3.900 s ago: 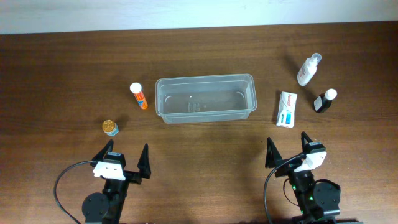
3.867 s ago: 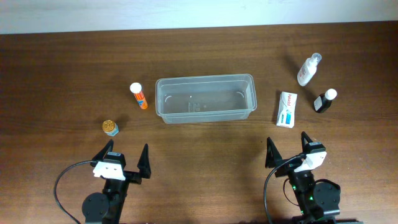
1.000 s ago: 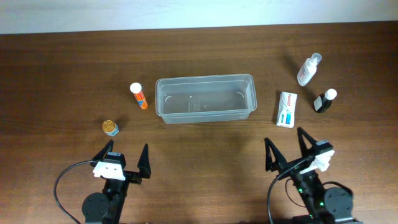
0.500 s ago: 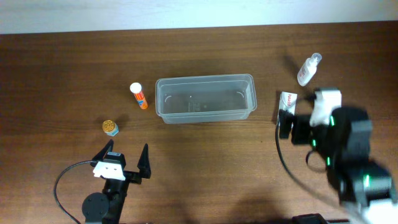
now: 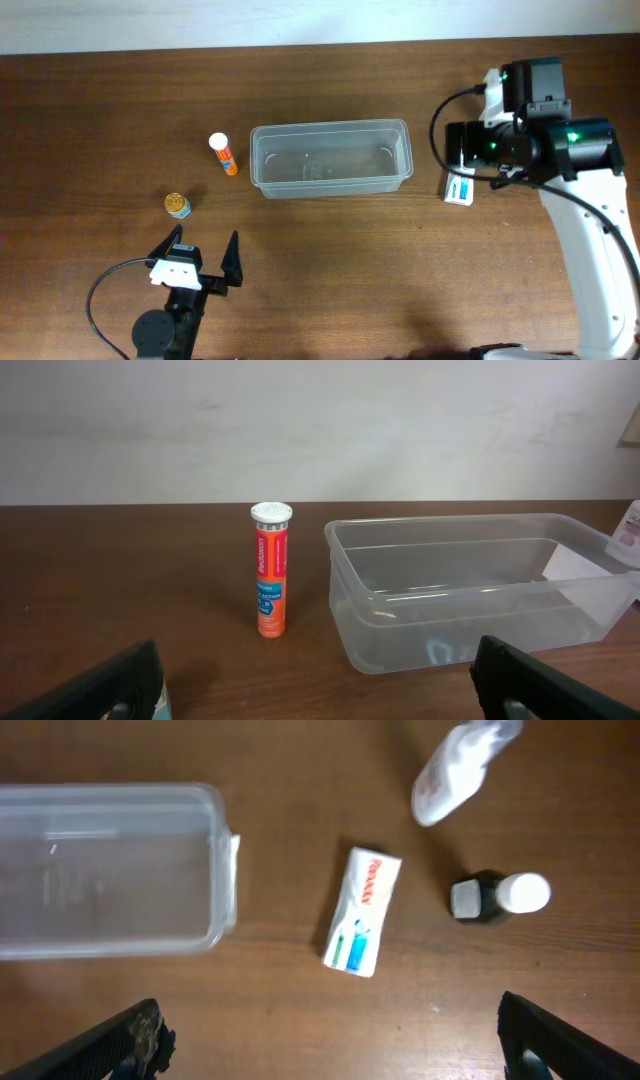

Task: Pack container
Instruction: 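Move the right gripper up and over the white spray bottle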

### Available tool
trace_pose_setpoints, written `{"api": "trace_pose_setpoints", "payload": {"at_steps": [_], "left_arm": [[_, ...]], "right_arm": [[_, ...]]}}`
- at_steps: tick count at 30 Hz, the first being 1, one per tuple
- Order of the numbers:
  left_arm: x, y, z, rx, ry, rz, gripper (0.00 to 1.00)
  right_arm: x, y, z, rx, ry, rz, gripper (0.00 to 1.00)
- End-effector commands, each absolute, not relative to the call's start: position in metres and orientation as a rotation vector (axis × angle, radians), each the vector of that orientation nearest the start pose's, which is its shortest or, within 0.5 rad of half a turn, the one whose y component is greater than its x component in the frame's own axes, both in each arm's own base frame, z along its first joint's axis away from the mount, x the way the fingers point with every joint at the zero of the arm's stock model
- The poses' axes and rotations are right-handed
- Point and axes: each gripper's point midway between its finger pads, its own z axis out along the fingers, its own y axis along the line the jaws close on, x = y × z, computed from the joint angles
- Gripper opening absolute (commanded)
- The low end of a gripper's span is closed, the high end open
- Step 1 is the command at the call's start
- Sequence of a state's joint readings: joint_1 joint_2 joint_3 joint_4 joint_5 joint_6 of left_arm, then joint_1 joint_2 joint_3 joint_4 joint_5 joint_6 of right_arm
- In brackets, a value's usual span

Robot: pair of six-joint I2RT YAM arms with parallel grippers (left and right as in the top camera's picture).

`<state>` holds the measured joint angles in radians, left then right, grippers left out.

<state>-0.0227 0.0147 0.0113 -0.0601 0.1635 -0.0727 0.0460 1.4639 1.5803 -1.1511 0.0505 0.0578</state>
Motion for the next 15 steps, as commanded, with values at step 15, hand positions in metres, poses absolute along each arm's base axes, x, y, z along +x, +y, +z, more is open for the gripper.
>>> {"api": "trace_pose_setpoints", "payload": {"at_steps": [15], "left_arm": [[0.244, -0.031, 0.161, 0.07, 1.634, -0.201, 0.99]], "right_arm": [[0.369, -0.029, 0.227, 0.181, 2.676, -0.106, 0.99]]}}
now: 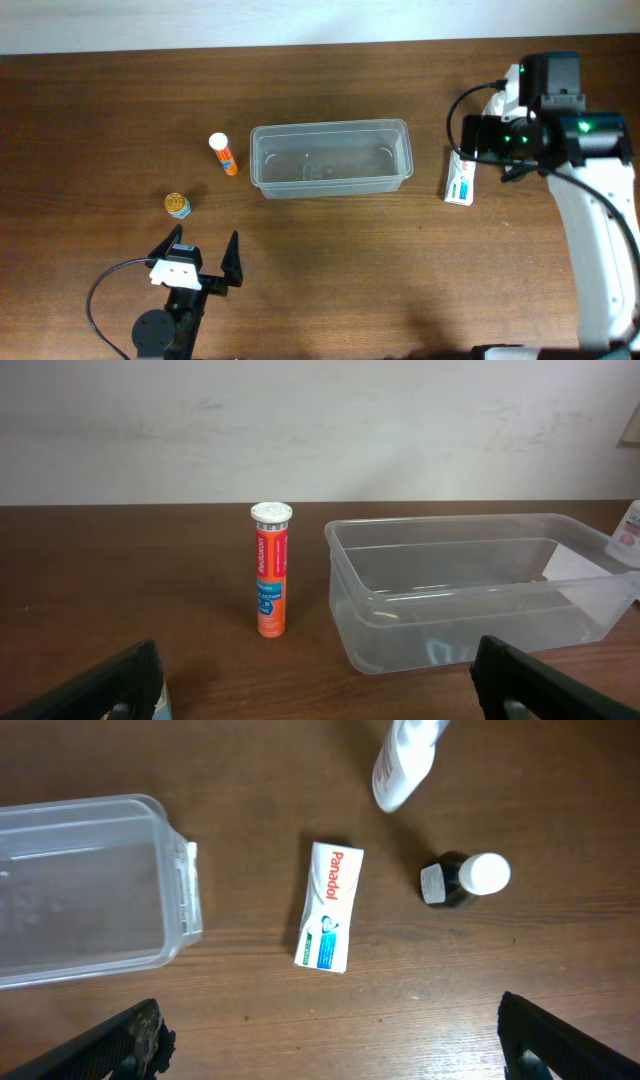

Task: Pack container
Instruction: 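Move the right gripper up and over the white spray bottle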

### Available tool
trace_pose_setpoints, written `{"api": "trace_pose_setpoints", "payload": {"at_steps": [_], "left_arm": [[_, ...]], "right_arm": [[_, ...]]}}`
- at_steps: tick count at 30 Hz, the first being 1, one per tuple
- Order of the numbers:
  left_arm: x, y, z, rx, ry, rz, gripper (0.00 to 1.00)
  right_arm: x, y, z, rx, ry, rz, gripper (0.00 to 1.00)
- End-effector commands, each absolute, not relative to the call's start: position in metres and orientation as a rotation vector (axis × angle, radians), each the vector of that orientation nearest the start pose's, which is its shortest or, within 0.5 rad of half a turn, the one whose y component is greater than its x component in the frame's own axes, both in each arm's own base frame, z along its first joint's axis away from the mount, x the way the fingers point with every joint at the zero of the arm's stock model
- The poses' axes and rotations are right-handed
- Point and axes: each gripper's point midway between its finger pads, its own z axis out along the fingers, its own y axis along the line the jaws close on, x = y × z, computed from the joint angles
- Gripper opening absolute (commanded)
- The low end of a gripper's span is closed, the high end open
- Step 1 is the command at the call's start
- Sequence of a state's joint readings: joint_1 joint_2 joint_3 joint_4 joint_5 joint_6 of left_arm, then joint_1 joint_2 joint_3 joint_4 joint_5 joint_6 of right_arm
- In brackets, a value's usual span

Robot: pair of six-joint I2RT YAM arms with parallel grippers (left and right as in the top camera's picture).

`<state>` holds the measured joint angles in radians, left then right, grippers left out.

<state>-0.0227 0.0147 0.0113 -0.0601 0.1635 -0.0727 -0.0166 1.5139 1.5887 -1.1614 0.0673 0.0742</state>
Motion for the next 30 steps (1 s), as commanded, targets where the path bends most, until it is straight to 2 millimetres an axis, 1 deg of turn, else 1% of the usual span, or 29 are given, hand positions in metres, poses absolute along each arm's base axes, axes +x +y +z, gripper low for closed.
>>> {"api": "trace_pose_setpoints", "payload": {"at_steps": [1, 3, 5, 9, 13, 18, 20, 23, 27, 28, 30], "left_arm": [[0.244, -0.031, 0.161, 0.07, 1.634, -0.201, 1.0], [0.244, -0.031, 0.161, 0.07, 1.634, -0.201, 0.99], [0.244, -0.031, 0.161, 0.07, 1.634, -0.201, 0.99], [0.244, -0.031, 0.161, 0.07, 1.634, -0.201, 0.99], [0.244, -0.031, 0.161, 0.07, 1.634, -0.201, 0.99], [0.244, -0.031, 0.161, 0.07, 1.635, -0.201, 0.99], [0.244, -0.031, 0.161, 0.07, 1.634, -0.201, 0.99], [0.244, -0.031, 0.161, 0.07, 1.634, -0.201, 0.99], [0.244, -0.031, 0.161, 0.07, 1.634, -0.201, 0.99], [0.244, -0.031, 0.161, 0.07, 1.634, -0.201, 0.99], [0.244, -0.031, 0.161, 0.07, 1.634, -0.201, 0.99]], "right_arm": [[0.372, -0.032, 0.222, 0.203, 2.685, -0.105, 0.98], [0.378, -0.034, 0.215, 0.212, 2.691, -0.101, 0.98], [0.386, -0.035, 0.215, 0.208, 2.668, -0.103, 0.98], [0.41, -0.037, 0.23, 0.208, 2.554, -0.097, 0.99], [0.429, -0.048, 0.241, 0.236, 2.465, -0.091, 0.99], [0.448, -0.069, 0.237, 0.255, 2.415, -0.054, 0.99], [0.458, -0.076, 0.232, 0.247, 2.402, -0.018, 0.99], [0.472, -0.079, 0.217, 0.177, 2.405, 0.047, 0.98], [0.485, -0.084, 0.191, 0.152, 2.434, 0.039, 0.98], [0.491, -0.086, 0.184, 0.148, 2.434, 0.037, 0.99], [0.497, -0.088, 0.178, 0.148, 2.428, 0.031, 0.98]]}}
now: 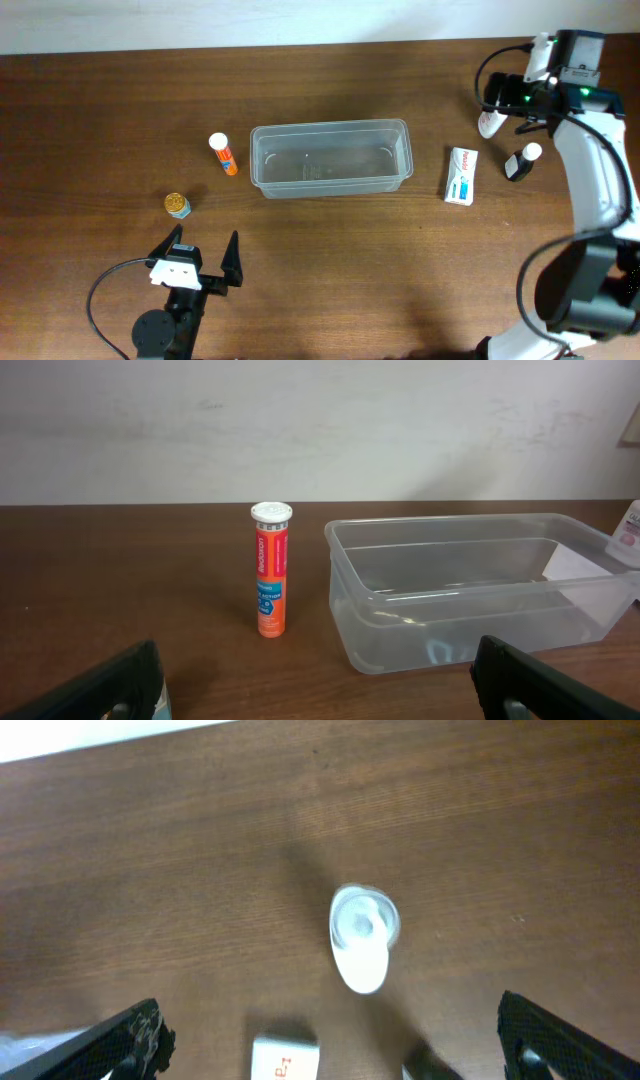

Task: Pack container
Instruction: 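Move the right gripper up and over the white spray bottle, then lower the right gripper and close it on the spray bottle's top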

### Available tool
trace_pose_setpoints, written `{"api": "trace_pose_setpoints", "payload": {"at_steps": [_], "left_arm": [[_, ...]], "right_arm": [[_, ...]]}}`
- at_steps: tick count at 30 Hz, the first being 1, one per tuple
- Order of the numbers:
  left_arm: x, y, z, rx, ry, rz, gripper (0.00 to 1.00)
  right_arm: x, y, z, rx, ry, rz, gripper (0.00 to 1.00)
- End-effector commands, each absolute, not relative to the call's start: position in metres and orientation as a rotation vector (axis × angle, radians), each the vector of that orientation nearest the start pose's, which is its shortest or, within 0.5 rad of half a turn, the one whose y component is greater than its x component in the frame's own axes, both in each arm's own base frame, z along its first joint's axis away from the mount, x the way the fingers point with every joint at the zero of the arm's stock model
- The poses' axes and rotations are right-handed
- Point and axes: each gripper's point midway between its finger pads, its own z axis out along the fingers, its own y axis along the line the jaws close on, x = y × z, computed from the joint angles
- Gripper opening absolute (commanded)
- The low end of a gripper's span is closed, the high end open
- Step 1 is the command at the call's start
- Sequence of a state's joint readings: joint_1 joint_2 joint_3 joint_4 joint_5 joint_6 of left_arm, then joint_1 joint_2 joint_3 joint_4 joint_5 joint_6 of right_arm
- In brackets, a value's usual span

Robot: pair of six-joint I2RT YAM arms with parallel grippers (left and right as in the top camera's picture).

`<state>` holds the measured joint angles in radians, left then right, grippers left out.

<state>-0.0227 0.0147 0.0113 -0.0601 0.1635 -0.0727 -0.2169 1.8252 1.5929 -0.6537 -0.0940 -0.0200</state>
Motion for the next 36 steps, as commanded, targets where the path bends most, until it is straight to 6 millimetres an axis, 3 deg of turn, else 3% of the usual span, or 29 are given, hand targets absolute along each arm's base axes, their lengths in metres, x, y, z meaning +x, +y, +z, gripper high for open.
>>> {"api": "trace_pose_setpoints", "payload": {"at_steps": [1, 10, 20, 33, 36], "left_arm": [[0.244, -0.031, 0.161, 0.07, 1.634, -0.201, 0.99], [0.244, -0.031, 0.161, 0.07, 1.635, -0.201, 0.99], [0.244, -0.031, 0.161, 0.07, 1.634, -0.201, 0.99], [0.244, -0.031, 0.161, 0.07, 1.634, -0.201, 0.99], [0.244, -0.031, 0.161, 0.07, 1.634, -0.201, 0.99]], "right_arm": [[0.501, -0.088, 0.176, 0.144, 2.422, 0.029, 0.98], [0.518, -0.095, 0.152, 0.121, 2.421, 0.007, 0.98], [0.519, -0.108, 0.125, 0.118, 2.473, -0.078, 0.98], [0.519, -0.12, 0.119, 0.126, 2.475, -0.092, 0.99], [0.52, -0.12, 0.119, 0.126, 2.474, -0.092, 0.9]]}}
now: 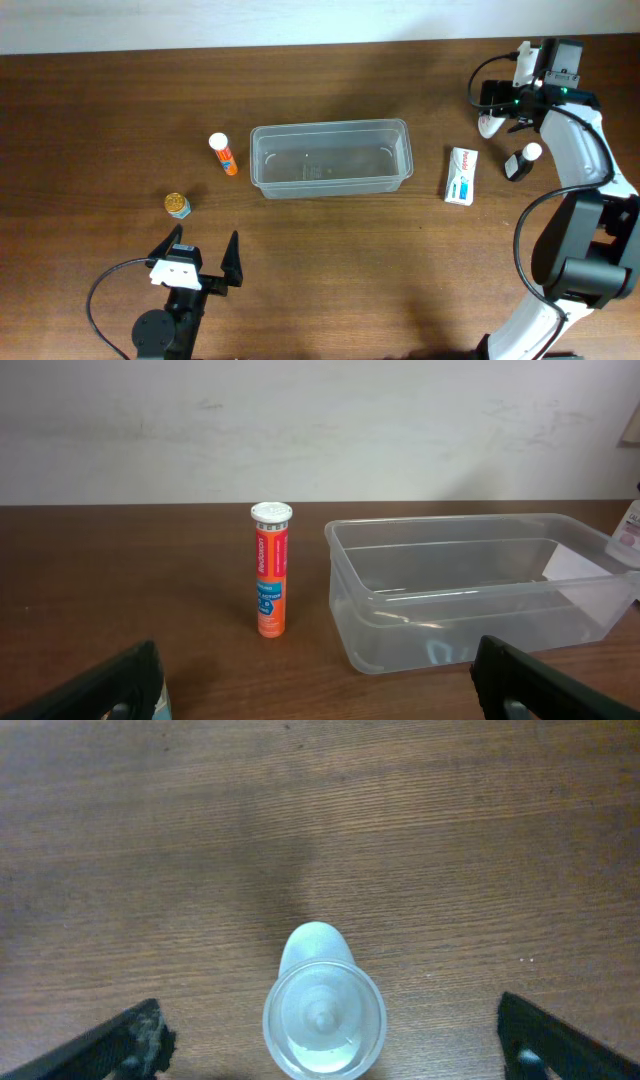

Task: Pack container
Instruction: 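Lower the right gripper and close it on the spray bottle's top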

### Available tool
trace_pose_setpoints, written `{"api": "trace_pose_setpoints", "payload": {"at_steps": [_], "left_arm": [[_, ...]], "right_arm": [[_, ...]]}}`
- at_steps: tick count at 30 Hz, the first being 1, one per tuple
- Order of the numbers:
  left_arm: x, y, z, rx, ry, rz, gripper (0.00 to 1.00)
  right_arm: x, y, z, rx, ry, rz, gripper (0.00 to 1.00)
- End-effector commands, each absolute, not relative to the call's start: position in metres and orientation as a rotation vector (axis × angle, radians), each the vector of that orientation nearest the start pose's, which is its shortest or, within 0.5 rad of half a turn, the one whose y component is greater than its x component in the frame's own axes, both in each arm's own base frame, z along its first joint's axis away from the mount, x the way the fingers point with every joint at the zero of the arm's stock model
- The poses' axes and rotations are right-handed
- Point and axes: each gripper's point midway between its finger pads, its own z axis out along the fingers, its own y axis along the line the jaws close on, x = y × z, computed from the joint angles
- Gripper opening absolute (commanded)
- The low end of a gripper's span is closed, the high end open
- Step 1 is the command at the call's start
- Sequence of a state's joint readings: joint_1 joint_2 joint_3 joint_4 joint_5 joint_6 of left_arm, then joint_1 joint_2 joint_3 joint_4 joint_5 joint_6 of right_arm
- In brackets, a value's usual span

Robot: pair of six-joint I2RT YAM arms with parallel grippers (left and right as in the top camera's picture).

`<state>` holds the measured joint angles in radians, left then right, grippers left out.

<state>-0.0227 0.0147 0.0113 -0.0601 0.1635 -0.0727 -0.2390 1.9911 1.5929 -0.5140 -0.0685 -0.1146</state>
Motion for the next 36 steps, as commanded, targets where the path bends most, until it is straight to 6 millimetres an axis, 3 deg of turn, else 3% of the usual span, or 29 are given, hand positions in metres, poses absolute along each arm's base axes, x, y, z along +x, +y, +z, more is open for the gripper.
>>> {"api": "trace_pose_setpoints", "payload": {"at_steps": [1, 9, 11, 13, 20, 36], "left_arm": [[0.244, -0.031, 0.161, 0.07, 1.634, -0.201, 0.99], [0.244, -0.031, 0.161, 0.07, 1.634, -0.201, 0.99], [0.244, -0.031, 0.161, 0.07, 1.634, -0.201, 0.99], [0.244, -0.031, 0.161, 0.07, 1.634, -0.201, 0.99], [0.244, -0.031, 0.161, 0.07, 1.635, -0.201, 0.99], [0.244, -0.031, 0.161, 0.07, 1.634, -0.201, 0.99]], "right_arm": [[0.52, -0.12, 0.117, 0.127, 2.476, -0.092, 0.84], [0.522, -0.12, 0.098, 0.127, 2.503, -0.082, 0.79], [0.523, -0.121, 0.096, 0.124, 2.503, -0.083, 0.73], [0.525, -0.121, 0.097, 0.123, 2.496, -0.085, 0.68], [0.529, -0.122, 0.101, 0.121, 2.471, -0.09, 0.64], [0.531, -0.122, 0.104, 0.123, 2.463, -0.09, 0.38]]}}
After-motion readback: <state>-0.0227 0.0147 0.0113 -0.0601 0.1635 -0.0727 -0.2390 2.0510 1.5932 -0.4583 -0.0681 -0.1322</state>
